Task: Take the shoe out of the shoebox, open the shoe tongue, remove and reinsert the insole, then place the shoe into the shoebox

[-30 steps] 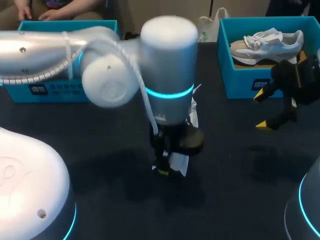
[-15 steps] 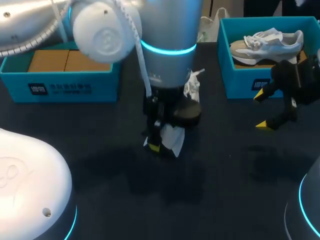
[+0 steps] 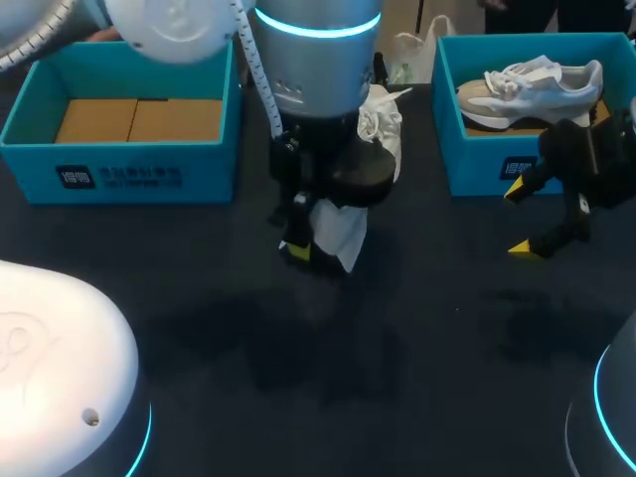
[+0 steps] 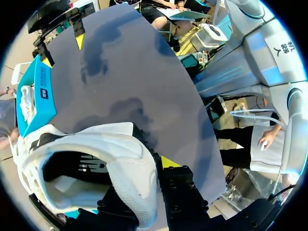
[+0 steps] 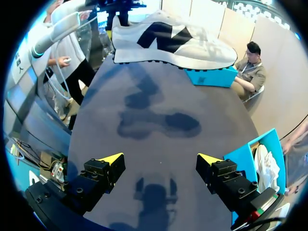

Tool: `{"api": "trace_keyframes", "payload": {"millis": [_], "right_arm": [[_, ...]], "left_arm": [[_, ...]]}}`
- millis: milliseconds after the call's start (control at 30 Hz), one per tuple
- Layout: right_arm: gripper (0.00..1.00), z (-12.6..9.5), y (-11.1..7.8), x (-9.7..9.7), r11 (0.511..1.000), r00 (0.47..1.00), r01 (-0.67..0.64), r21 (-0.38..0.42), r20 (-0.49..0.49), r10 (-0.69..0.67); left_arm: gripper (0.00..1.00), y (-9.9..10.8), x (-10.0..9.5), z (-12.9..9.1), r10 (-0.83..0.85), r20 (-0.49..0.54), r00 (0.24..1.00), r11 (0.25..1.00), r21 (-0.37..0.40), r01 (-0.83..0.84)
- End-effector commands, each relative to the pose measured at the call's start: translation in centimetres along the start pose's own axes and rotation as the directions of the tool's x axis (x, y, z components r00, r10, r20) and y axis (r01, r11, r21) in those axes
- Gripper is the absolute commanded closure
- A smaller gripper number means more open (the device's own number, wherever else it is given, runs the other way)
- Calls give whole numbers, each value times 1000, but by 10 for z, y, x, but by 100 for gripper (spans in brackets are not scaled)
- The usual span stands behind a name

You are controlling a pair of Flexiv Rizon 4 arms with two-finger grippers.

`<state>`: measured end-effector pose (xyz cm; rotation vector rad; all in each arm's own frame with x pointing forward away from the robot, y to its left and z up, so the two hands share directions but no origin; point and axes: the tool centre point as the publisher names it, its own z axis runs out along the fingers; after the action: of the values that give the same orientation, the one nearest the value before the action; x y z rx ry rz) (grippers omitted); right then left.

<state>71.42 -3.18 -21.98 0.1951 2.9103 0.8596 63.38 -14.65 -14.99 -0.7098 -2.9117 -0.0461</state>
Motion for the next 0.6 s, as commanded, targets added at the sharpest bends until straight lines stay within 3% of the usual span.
{"api": "trace_keyframes", "payload": {"millis": [33, 333, 600], "right_arm": [[0, 1, 0, 1, 1000, 1000, -1, 3, 1, 1], [0, 1, 0, 1, 1000, 1000, -1, 3, 1, 1], [0, 1, 0, 1, 1000, 1000, -1, 3, 1, 1]], "left_arm": [[100, 3, 2, 0, 0, 5, 1000, 1000, 5, 0], [100, 3, 2, 0, 0, 5, 1000, 1000, 5, 0], [100, 56, 6, -13, 29, 1, 1000, 1000, -4, -29]]}}
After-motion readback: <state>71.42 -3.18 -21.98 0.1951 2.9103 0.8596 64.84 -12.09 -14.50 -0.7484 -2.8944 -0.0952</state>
